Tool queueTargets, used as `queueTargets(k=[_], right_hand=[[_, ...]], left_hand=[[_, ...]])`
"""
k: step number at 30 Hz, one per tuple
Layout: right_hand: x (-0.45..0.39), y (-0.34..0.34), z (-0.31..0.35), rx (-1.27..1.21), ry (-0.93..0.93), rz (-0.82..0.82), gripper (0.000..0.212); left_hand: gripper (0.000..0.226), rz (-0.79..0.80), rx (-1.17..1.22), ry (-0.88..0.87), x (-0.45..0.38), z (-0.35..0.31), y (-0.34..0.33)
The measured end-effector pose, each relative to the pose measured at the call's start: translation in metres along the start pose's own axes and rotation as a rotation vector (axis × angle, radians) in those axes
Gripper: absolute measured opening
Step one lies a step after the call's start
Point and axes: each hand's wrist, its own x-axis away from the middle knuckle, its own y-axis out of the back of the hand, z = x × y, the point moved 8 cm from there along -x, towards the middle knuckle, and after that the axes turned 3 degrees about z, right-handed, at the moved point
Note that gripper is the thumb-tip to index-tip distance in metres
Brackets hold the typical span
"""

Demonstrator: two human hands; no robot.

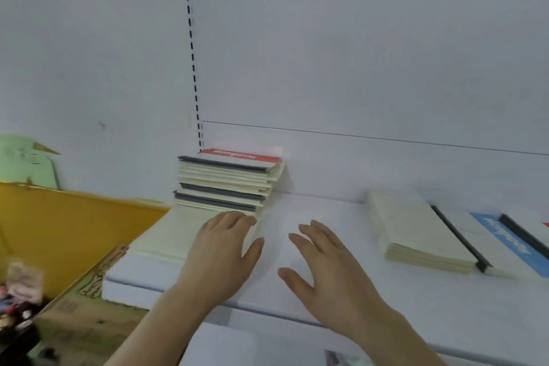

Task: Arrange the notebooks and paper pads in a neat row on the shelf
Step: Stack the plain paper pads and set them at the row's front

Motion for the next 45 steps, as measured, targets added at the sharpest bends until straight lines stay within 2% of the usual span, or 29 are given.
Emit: queueTargets(k=[2, 4, 6, 9, 11, 14, 17, 20, 22, 24, 26, 27, 28, 30, 33, 35, 37, 39, 41, 43, 45], right_hand=[[-0.011, -0.016, 0.034, -0.027, -0.008, 0.018, 0.068], [-0.021, -0.033, 0.062, -0.039, -0.002, 0.036, 0.069], [-0.03, -0.048, 0.079, -0.058, -0.01, 0.058, 0.072], [-0.044, -0.065, 0.09, -0.024, -0.062, 0.127, 0.076], [-0.052, -0.068, 0.095, -0.012, -0.077, 0.138, 0.069], [-0.054, -0.06, 0.108, 0.123, 0.024, 0.06, 0.037], [-0.048, -0.05, 0.112, 0.166, 0.078, -0.068, 0.042], [-0.039, -0.027, 0.114, 0.219, 0.042, -0.263, 0.039], [-0.029, -0.005, 0.121, 0.22, -0.016, -0.412, 0.035], [-0.017, 0.012, 0.135, 0.194, -0.081, -0.536, 0.034], [-0.006, 0.018, 0.154, 0.139, -0.097, -0.617, 0.03], [-0.002, 0.016, 0.166, 0.116, -0.073, -0.638, 0.027], [0.001, 0.01, 0.178, 0.093, -0.027, -0.641, 0.024], [0.003, -0.006, 0.197, -0.006, 0.078, -0.561, 0.027], [0.005, -0.016, 0.192, -0.114, 0.126, -0.48, 0.036], [0.005, -0.01, 0.167, -0.113, 0.03, -0.523, 0.032], [-0.004, -0.012, 0.134, -0.099, -0.144, -0.477, 0.029], [-0.022, -0.027, 0.111, -0.065, -0.215, -0.29, 0.037], [-0.04, -0.053, 0.104, 0.021, -0.145, 0.007, 0.05], [-0.052, -0.064, 0.104, 0.085, -0.072, 0.229, 0.061], [-0.064, -0.06, 0.105, 0.119, -0.098, 0.359, 0.053]], left_hand=[[0.05, 0.082, -0.074, 0.081, 0.013, 0.043, 0.005], [0.066, 0.236, -0.16, 0.151, 0.028, 0.08, 0.002], [0.075, 0.348, -0.193, 0.148, 0.041, 0.102, 0.0], [0.073, 0.436, -0.153, 0.1, 0.055, 0.116, -0.003], [0.067, 0.411, -0.137, 0.059, 0.058, 0.12, 0.0], [0.057, 0.33, -0.088, 0.005, 0.06, 0.121, 0.01], [0.057, 0.194, 0.006, -0.03, 0.065, 0.125, 0.017], [0.048, -0.097, 0.156, -0.008, 0.067, 0.128, 0.043], [0.049, -0.22, 0.279, 0.043, 0.07, 0.126, 0.062], [0.054, -0.142, 0.47, 0.118, 0.068, 0.121, 0.068], [0.066, 0.081, 0.738, 0.189, 0.066, 0.106, 0.058], [0.065, 0.171, 0.872, 0.221, 0.067, 0.096, 0.053], [0.053, 0.199, 0.985, 0.246, 0.067, 0.089, 0.05], [0.026, 0.106, 1.117, 0.33, 0.068, 0.089, 0.051], [0.037, -0.071, 1.091, 0.376, 0.069, 0.107, 0.06], [0.045, -0.083, 1.075, 0.334, 0.069, 0.115, 0.066], [0.049, -0.075, 1.049, 0.315, 0.069, 0.123, 0.07], [0.049, -0.087, 1.014, 0.342, 0.071, 0.134, 0.072], [0.049, -0.093, 1.013, 0.372, 0.073, 0.145, 0.073], [0.048, -0.083, 1.006, 0.387, 0.076, 0.154, 0.074], [0.047, -0.078, 1.008, 0.41, 0.078, 0.162, 0.074]])
